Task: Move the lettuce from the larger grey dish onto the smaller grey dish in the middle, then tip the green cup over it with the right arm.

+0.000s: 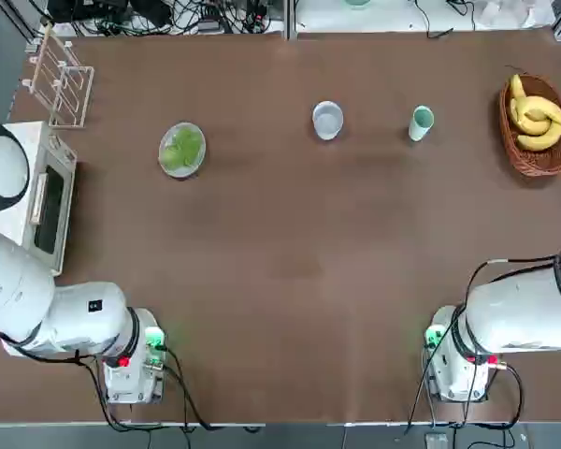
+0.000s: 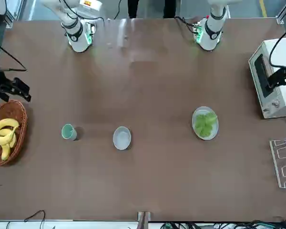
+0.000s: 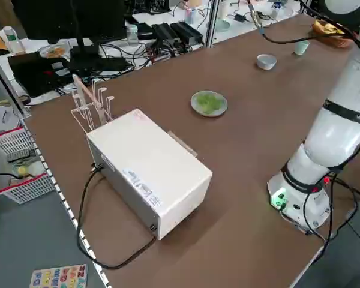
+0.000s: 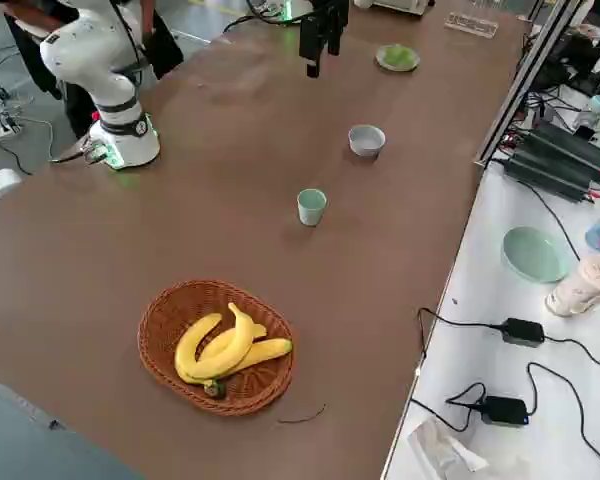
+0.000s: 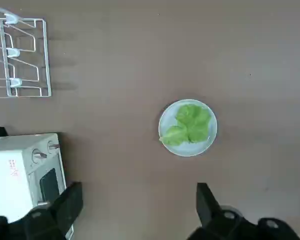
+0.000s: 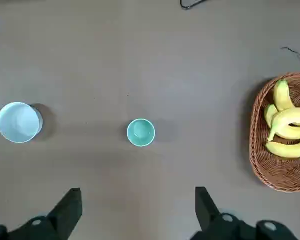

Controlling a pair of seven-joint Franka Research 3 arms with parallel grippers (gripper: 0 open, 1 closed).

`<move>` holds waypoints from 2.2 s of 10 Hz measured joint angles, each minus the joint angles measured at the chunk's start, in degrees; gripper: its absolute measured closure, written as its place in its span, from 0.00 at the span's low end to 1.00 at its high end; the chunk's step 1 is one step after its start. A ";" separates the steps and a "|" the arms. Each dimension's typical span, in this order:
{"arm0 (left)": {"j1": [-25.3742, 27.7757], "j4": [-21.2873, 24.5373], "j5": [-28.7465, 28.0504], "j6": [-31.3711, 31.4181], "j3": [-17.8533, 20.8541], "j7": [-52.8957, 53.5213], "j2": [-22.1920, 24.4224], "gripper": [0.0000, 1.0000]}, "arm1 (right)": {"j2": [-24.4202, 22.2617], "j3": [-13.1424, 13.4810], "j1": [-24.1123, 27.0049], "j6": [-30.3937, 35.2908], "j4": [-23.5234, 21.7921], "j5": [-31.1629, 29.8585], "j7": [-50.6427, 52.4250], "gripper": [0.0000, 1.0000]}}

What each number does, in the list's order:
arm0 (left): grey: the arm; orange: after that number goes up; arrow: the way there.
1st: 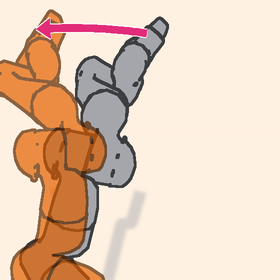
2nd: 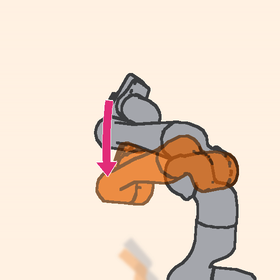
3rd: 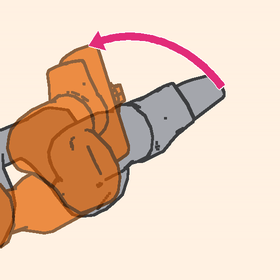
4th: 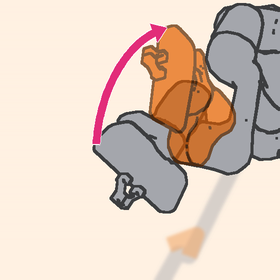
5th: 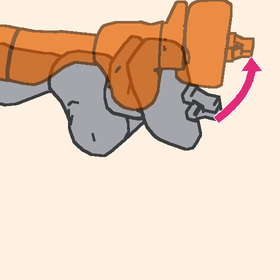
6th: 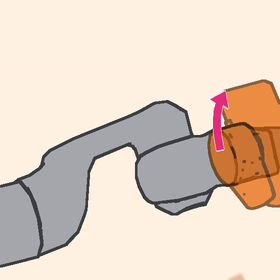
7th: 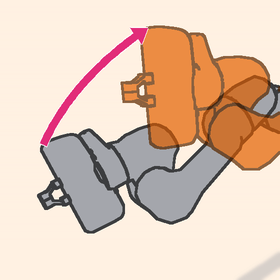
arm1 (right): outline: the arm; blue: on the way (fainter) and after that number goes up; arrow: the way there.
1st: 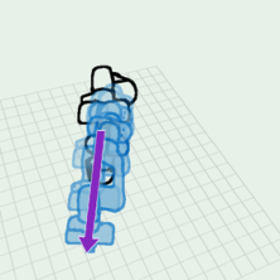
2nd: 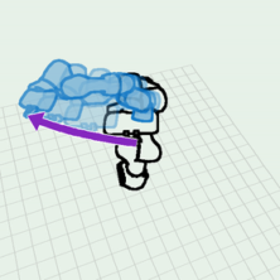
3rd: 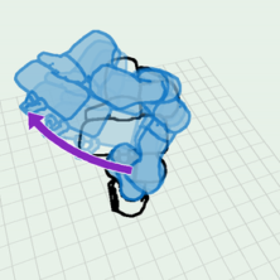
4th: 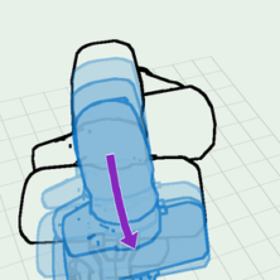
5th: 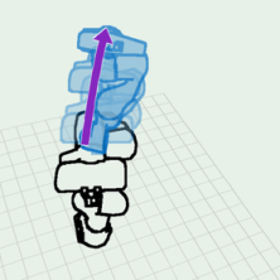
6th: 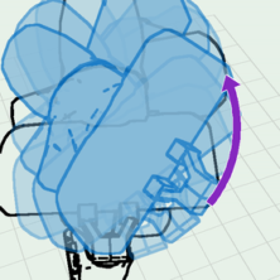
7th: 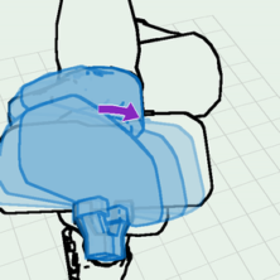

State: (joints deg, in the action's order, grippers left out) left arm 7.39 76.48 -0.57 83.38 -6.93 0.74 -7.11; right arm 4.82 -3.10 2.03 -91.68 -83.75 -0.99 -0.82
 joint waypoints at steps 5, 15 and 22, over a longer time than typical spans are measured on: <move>-0.10 0.20 0.00 0.92 -0.03 -0.01 -0.16 0.00 | 0.01 0.21 0.05 0.54 -0.18 1.75 0.03 0.00; -5.35 30.05 1.61 30.12 -3.45 -24.29 -4.13 0.02 | 1.57 1.50 17.56 -11.07 -17.56 32.72 77.58 0.00; -5.23 48.48 1.43 52.57 -3.25 -39.06 -9.21 0.07 | 21.11 1.33 28.02 -12.46 -23.73 51.41 126.07 0.00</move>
State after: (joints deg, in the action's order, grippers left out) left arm 2.16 124.95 0.86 135.95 -10.18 -38.31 -16.32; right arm 25.93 -1.77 30.04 -104.14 -107.48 50.41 125.25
